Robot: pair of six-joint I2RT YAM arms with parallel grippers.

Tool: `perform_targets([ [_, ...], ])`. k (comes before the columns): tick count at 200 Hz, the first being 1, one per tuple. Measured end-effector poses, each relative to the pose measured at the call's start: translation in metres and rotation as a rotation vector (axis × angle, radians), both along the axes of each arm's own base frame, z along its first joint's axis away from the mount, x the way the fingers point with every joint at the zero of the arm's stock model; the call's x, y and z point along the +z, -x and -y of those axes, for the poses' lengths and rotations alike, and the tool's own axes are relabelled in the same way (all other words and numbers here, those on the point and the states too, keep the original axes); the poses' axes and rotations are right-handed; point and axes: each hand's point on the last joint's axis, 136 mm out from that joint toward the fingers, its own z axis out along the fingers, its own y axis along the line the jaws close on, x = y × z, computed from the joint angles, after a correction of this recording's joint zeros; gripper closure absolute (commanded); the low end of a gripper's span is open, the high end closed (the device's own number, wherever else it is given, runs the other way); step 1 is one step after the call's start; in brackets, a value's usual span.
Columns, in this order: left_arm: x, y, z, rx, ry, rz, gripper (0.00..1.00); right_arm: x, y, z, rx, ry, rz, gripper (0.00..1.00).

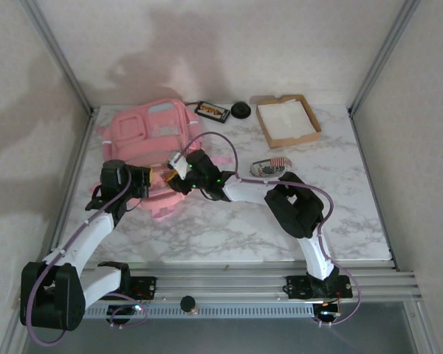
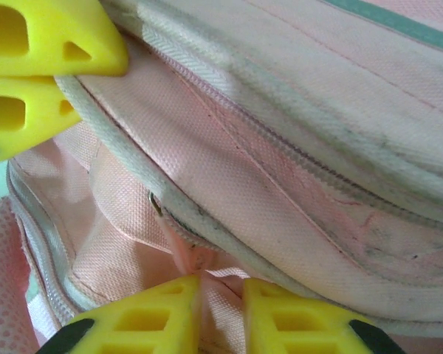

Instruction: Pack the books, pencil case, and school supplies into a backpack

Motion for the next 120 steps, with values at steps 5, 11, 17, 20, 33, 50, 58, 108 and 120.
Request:
perform_targets([
  [5,0.0,0.0,0.0,0.0,0.0,0.0,1.0,0.0,0.0,0.0,0.003,0.001,0.007,0.84],
  [11,0.0,0.0,0.0,0.0,0.0,0.001,1.0,0.0,0.0,0.0,0.008,-0.002,0.012,0.84],
  [17,0.0,0.0,0.0,0.0,0.0,0.001,1.0,0.001,0.0,0.0,0.014,-0.008,0.016,0.84],
  [20,0.0,0.0,0.0,0.0,0.0,0.001,1.0,0.001,0.0,0.0,0.018,-0.009,0.018,0.84],
  [33,0.0,0.0,0.0,0.0,0.0,0.0,1.0,0.0,0.001,0.001,0.034,-0.016,0.016,0.8],
  [50,0.0,0.0,0.0,0.0,0.0,0.001,1.0,0.002,0.004,0.001,0.054,-0.033,0.015,0.75],
  [58,0.0,0.0,0.0,0.0,0.0,0.001,1.0,0.003,0.006,0.0,0.063,-0.039,0.011,0.73],
  [108,0.001,-0.001,-0.001,0.003,-0.002,0.004,1.0,0.006,0.009,-0.003,0.071,-0.073,-0.014,0.65],
  [120,0.001,-0.001,-0.001,0.004,-0.002,0.007,1.0,0.008,0.01,-0.004,0.073,-0.082,-0.02,0.63],
])
